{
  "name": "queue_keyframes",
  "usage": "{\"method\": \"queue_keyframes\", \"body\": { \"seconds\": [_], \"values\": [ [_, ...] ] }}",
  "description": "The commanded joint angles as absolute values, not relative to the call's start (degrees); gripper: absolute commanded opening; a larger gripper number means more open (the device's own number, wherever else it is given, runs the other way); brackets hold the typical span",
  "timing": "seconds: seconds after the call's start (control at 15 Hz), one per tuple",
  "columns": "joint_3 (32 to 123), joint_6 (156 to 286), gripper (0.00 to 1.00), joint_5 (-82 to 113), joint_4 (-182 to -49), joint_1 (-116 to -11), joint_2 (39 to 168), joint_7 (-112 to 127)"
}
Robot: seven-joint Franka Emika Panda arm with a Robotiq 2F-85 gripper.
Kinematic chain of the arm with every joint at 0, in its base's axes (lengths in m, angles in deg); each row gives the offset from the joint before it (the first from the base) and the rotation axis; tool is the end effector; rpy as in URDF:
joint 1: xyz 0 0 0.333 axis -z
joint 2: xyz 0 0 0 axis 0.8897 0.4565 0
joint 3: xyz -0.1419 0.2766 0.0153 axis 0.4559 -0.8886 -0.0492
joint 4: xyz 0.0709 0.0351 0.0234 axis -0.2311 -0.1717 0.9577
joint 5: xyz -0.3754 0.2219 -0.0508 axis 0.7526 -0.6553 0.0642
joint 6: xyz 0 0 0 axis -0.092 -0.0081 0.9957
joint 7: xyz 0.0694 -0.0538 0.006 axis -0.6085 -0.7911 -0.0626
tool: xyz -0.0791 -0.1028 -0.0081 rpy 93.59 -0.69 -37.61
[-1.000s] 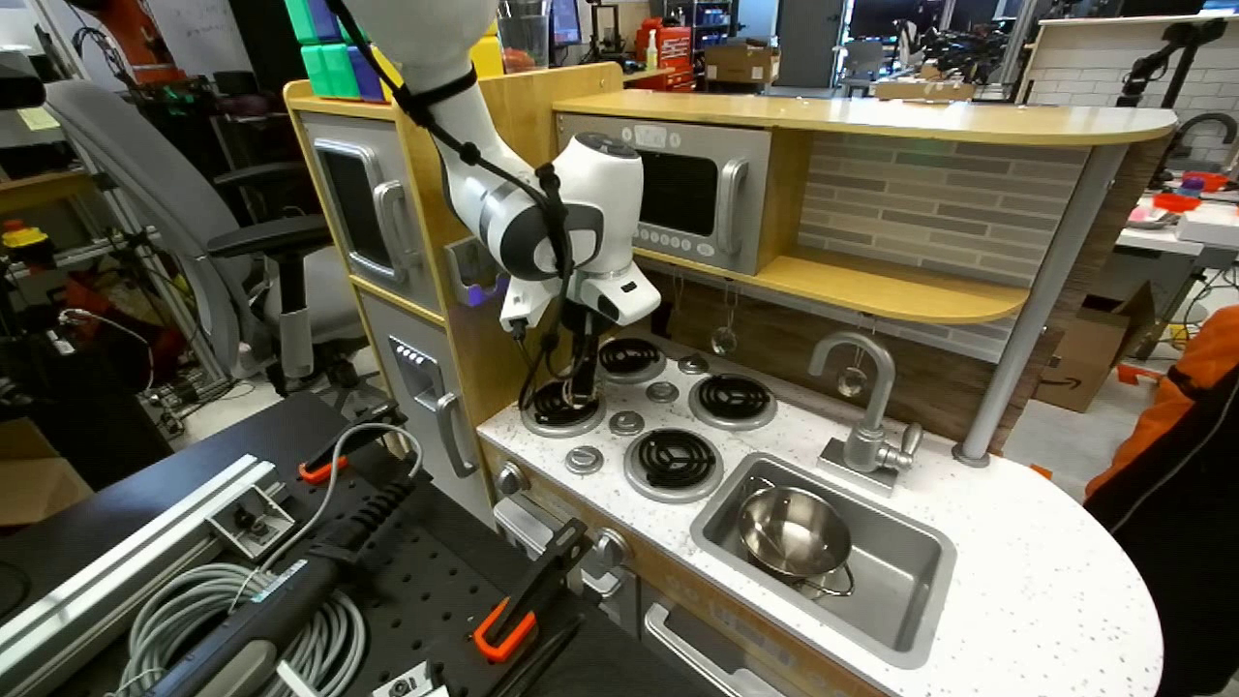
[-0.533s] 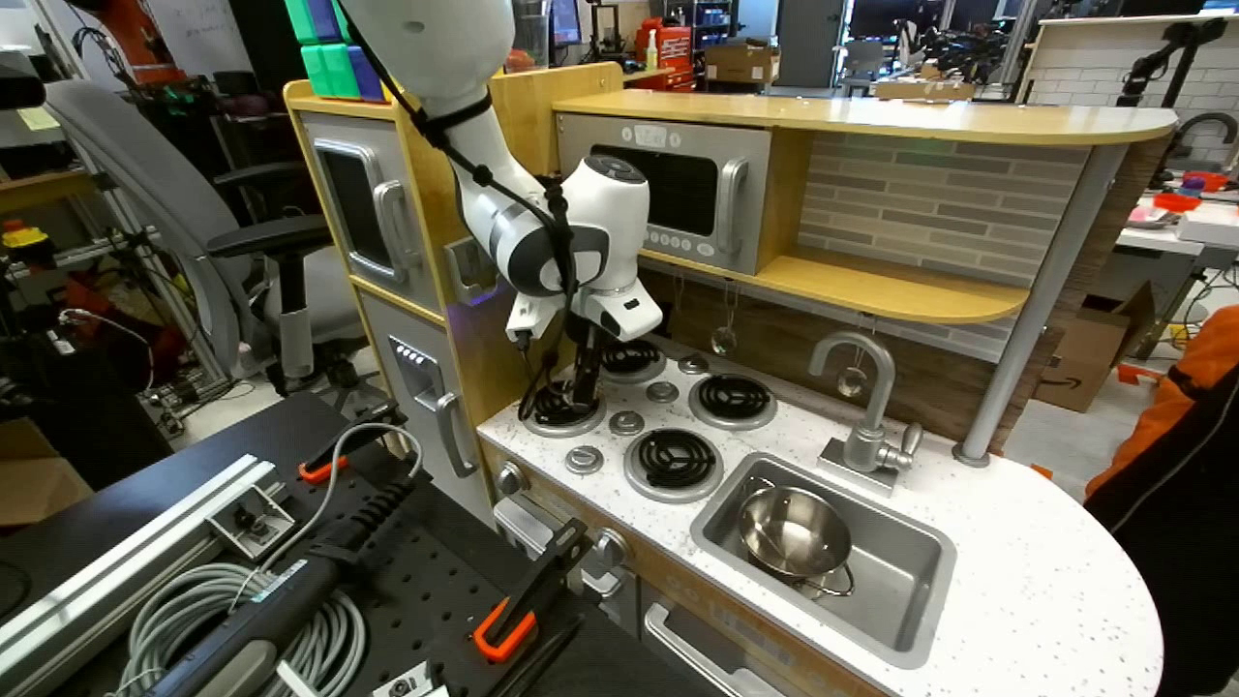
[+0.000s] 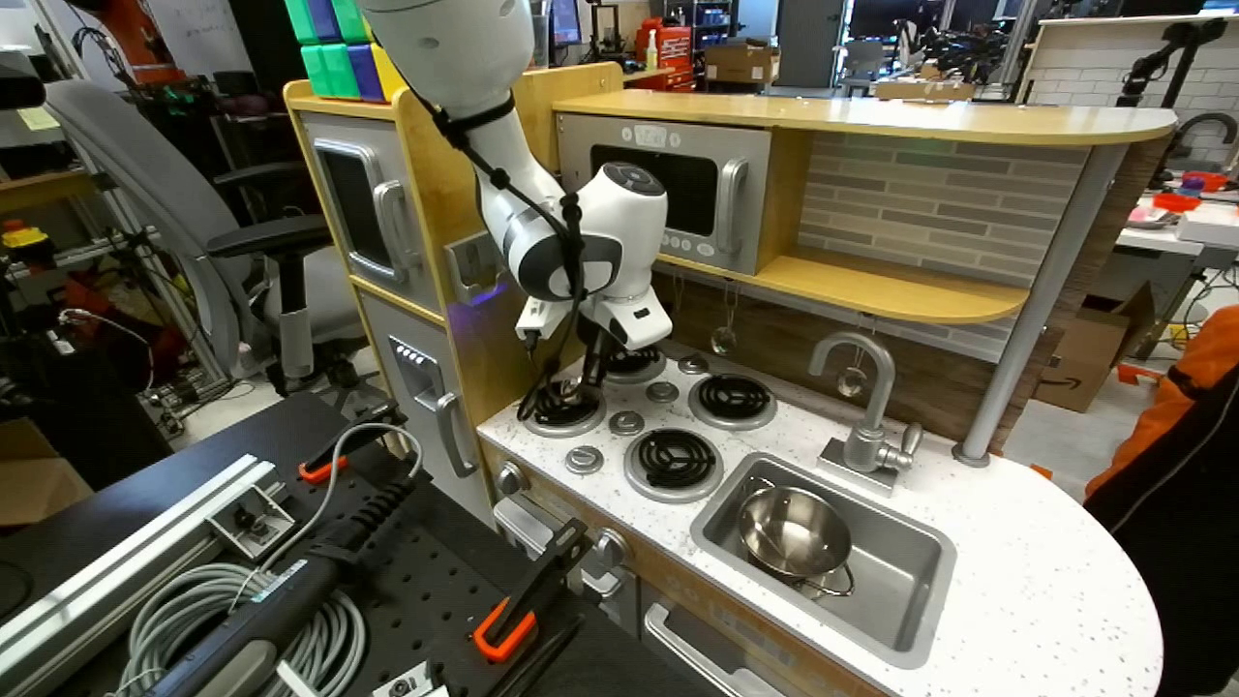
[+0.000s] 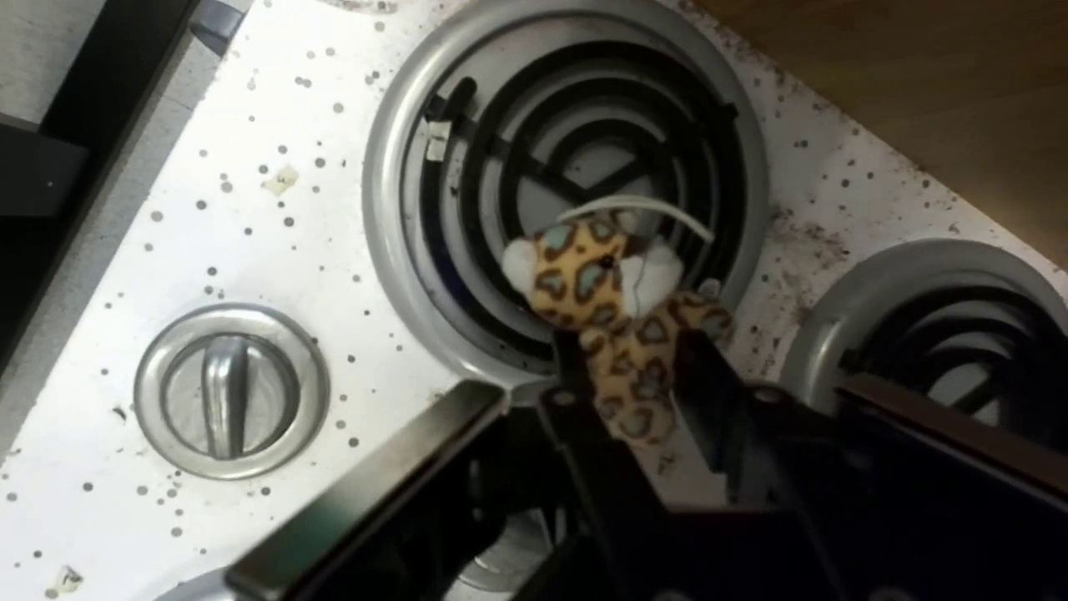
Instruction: Put the thing on the stovetop inside the pot in the sink
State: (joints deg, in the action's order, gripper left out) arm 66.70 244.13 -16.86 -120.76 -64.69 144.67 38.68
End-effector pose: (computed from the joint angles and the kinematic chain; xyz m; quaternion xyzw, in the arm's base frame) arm 0.6450 0.0859 -0.0537 -0.8680 0.4733 0.0474 0.1424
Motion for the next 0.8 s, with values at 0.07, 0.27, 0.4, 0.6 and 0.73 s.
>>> {"method": "queue_keyframes", "body": {
  "seconds": [0.07, 0.27, 0.4, 0.6, 0.73],
  "values": [
    [62.02, 242.76, 0.0, -21.98, -121.45, -58.58, 142.73, 35.82],
    [57.88, 241.36, 0.02, -28.52, -124.57, -52.28, 138.94, 31.42],
    [56.41, 238.93, 0.01, -34.63, -126.49, -48.43, 135.93, 27.9],
    [58.4, 235.34, 0.02, -44.17, -130.41, -45.31, 130.17, 23.29],
    [62.91, 234.73, 0.02, -48.33, -132.43, -45.93, 127.31, 23.68]
  ]
}}
